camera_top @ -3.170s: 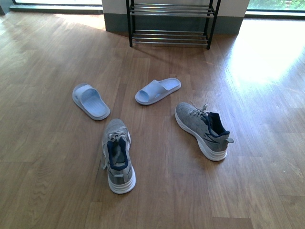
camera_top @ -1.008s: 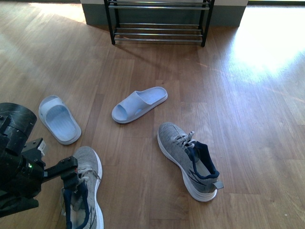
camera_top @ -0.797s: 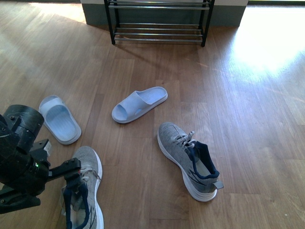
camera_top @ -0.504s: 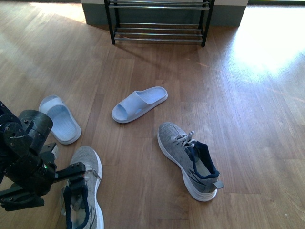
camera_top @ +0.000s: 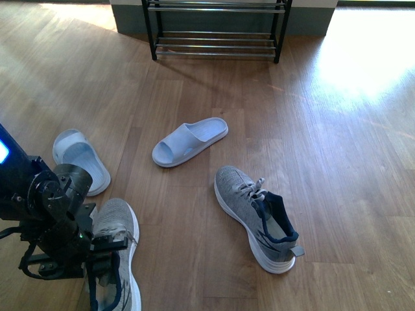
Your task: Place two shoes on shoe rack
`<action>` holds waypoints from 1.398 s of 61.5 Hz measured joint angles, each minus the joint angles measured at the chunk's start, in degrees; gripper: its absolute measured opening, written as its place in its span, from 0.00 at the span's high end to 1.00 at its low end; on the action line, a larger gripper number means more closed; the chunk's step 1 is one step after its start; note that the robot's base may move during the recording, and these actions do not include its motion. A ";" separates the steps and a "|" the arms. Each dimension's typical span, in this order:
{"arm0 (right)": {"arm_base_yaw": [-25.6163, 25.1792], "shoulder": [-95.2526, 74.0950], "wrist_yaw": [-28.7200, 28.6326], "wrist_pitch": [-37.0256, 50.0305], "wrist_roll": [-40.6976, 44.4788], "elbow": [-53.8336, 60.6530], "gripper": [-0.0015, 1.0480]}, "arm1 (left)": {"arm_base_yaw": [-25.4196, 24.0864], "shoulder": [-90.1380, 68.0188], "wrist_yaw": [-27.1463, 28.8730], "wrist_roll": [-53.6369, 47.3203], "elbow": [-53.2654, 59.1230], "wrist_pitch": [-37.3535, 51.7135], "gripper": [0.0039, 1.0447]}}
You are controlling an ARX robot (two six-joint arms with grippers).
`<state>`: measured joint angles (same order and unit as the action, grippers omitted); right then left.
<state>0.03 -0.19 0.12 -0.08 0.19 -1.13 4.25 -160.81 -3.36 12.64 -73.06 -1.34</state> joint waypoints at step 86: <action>0.00 0.00 0.00 0.00 0.00 0.00 0.09 | 3.50 99.62 30.27 2.69 61.68 9.60 0.99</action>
<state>0.03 -0.19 0.12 -0.08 0.19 -1.13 7.75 -61.19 26.92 15.33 -11.38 8.25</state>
